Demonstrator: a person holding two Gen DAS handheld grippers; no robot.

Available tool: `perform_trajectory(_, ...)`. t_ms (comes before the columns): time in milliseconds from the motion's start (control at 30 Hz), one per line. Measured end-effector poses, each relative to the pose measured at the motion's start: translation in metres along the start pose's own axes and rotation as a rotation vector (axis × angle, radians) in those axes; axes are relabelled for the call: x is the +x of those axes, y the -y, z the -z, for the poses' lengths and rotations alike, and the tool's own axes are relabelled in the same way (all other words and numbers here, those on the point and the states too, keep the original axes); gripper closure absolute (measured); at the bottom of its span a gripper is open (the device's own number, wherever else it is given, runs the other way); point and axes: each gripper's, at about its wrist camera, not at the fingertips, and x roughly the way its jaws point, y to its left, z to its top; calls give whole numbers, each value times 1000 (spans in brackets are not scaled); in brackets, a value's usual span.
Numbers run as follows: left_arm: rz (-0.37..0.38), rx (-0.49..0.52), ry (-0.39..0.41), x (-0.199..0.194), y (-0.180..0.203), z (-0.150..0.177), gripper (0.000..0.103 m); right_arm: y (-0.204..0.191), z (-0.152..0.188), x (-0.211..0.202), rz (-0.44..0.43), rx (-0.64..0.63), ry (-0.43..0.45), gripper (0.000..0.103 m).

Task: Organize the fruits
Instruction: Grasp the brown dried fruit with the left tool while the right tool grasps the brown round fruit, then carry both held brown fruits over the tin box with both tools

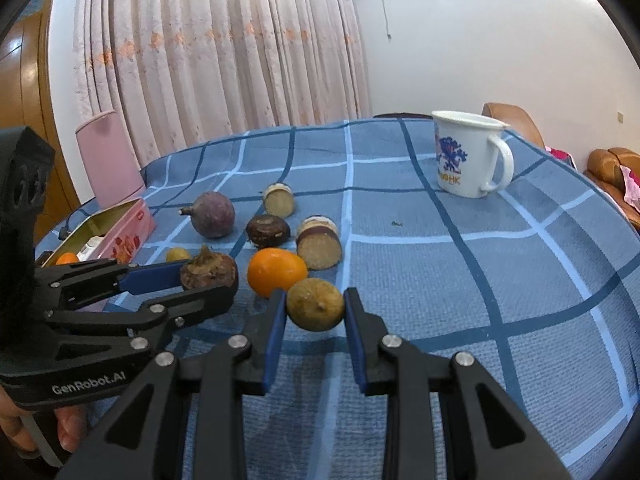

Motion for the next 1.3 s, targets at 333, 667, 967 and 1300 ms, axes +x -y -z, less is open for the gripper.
perform_trajectory(333,-23,11,78,-13,3,2,57,-3,1,-5,1,-24,39,71)
perform_trajectory(667,-19,18,153,-24,5,5,57,-9,4,-10,33,-54,79,71)
perform_trajectory(967,-18,21,223,-35,6,7,57,-15,6,-15,67,-91,119,71)
perform_trajectory(1300,-33,-11,258,-49,-6,13,57,-20,5,-15,95,-102,124,71)
